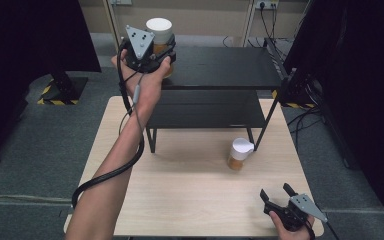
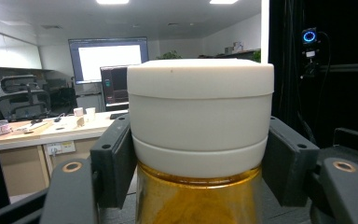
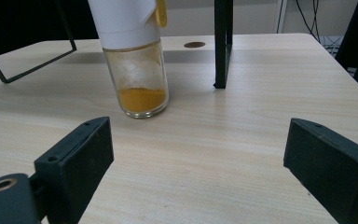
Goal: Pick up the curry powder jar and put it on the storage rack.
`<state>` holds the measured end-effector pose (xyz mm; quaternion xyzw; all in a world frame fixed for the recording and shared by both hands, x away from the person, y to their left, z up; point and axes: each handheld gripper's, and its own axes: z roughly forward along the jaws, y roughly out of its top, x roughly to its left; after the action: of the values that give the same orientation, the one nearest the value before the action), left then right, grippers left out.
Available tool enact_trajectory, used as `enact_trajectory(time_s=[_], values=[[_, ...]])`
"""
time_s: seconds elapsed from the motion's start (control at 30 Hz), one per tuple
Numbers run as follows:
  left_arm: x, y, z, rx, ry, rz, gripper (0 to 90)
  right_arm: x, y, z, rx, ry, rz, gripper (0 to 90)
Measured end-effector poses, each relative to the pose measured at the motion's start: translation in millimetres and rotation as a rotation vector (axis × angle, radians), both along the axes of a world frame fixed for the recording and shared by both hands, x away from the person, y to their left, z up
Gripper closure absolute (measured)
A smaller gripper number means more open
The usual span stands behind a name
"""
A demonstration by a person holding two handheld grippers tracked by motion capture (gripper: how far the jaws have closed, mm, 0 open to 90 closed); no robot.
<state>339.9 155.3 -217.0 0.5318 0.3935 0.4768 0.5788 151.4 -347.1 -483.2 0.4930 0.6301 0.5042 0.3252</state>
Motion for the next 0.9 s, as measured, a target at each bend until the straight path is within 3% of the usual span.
enact_trajectory(time_s=[0.5, 0.7, 0.9], values=[[6.2, 3.7, -6.6, 0.001, 0.014, 0.006, 34.5, 0.4, -0.4, 0.3, 0.001, 0.002, 0.004, 8.2], [6.0, 4.3, -5.3, 0.021, 0.014, 0.001, 34.3, 0.5, -0.6, 0.4, 0.001, 0.003, 0.004, 8.2], [5.7, 8.3, -4.9, -0.018, 0.03, 0.004, 34.0, 0.1, -0.2, 0.2, -0.001, 0.001, 0.004, 8.2]])
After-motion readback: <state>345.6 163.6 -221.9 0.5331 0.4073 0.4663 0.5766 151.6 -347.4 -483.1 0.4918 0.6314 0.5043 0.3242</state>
